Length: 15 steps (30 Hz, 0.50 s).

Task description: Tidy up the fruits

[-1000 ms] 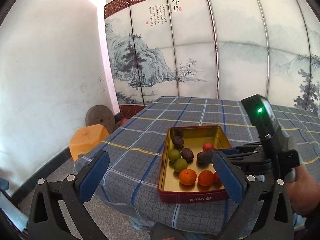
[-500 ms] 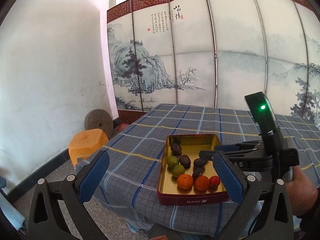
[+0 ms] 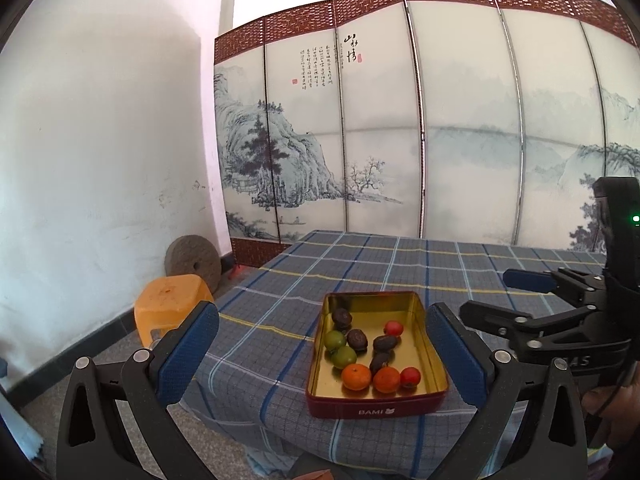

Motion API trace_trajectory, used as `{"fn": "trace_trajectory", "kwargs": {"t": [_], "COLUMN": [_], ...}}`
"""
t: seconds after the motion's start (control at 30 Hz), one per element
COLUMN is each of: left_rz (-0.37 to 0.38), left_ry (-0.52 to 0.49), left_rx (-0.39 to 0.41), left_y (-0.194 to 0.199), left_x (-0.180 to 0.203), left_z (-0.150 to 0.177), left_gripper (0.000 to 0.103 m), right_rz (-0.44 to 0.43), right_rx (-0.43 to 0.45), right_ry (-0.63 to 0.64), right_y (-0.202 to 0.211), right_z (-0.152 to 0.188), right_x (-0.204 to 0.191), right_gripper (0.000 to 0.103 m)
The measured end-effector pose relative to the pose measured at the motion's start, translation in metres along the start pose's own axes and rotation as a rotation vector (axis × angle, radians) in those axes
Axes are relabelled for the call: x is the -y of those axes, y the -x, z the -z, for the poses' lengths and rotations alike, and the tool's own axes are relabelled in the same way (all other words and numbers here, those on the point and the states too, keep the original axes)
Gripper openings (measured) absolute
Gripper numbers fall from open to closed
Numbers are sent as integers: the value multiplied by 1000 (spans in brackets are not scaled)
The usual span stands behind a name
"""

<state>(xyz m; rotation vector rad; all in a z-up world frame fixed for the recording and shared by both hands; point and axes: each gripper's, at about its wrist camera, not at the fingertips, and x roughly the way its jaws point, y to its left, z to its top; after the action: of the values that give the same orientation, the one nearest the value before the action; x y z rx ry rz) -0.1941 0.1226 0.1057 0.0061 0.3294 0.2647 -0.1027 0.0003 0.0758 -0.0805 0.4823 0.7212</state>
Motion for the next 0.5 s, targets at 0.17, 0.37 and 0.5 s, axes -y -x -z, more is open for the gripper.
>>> {"fn": "trace_trajectory", "kwargs": {"t": [0.17,0.37,0.5], "left_rz": [6,37,39], "left_ry": [2,11,-6], "left_rx": [20,27,31], "left_y": [15,29,35], "left_x": [3,7,11], "left_z": [-8,-13,-15], "left_gripper": [103,103,103], "right_rz": [19,41,51], "right_rx": [56,85,80], "right_ry": [0,13,10], "right_y": [32,54,61], "right_z": [-3,-1,4], "right_x": [1,3,7], "right_gripper": [95,97,97]}}
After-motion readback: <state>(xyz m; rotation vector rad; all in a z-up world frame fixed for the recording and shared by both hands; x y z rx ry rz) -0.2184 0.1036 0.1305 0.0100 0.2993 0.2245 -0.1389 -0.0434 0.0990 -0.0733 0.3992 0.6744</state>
